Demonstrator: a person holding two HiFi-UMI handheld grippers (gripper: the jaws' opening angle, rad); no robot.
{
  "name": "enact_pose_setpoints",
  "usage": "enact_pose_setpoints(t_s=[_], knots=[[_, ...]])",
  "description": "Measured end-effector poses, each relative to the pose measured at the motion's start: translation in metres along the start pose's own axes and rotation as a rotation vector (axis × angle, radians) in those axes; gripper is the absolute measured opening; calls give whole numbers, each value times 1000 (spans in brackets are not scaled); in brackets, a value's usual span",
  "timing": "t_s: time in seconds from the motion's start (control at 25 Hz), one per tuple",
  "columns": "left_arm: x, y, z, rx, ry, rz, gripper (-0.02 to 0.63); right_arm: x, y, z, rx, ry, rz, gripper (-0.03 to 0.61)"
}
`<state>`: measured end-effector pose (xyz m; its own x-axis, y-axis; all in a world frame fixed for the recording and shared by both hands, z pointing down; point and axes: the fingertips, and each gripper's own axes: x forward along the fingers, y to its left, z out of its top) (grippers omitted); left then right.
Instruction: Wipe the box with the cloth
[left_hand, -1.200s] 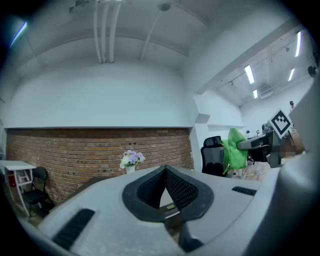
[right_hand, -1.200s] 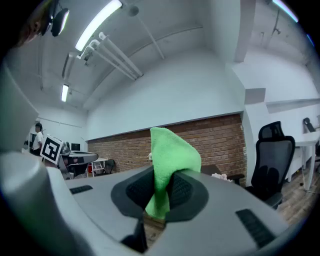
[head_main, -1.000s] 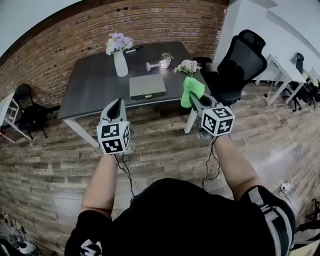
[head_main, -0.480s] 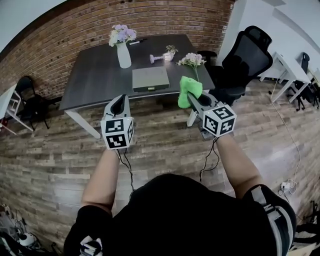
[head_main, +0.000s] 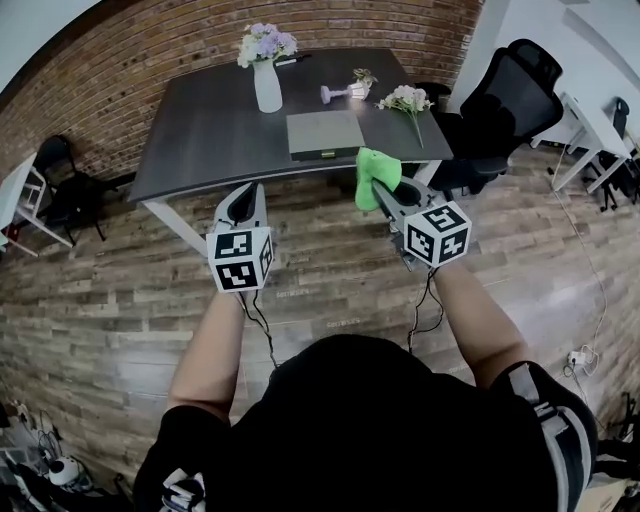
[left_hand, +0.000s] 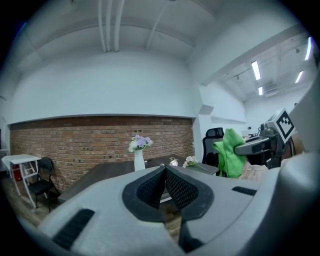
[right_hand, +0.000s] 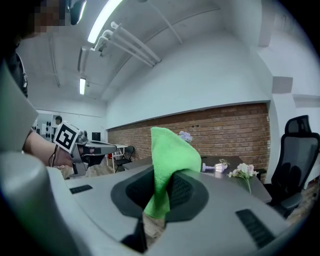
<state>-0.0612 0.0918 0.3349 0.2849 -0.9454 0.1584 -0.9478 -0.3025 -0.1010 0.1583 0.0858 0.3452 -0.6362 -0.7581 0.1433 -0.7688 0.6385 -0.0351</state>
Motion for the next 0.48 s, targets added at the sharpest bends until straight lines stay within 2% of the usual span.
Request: enact_pose_setpoints(t_s=[0.12,0.28,0.48], knots=[[-5,12,-13,6,13,-19,8,15,15,-9,21,14,-6,43],[-3,32,-27,-25,36,-25,8,36,38,-20,13,54,18,43],[15,39,-42,-46,59,-28,8,56,39,-31,21,87,40,43]])
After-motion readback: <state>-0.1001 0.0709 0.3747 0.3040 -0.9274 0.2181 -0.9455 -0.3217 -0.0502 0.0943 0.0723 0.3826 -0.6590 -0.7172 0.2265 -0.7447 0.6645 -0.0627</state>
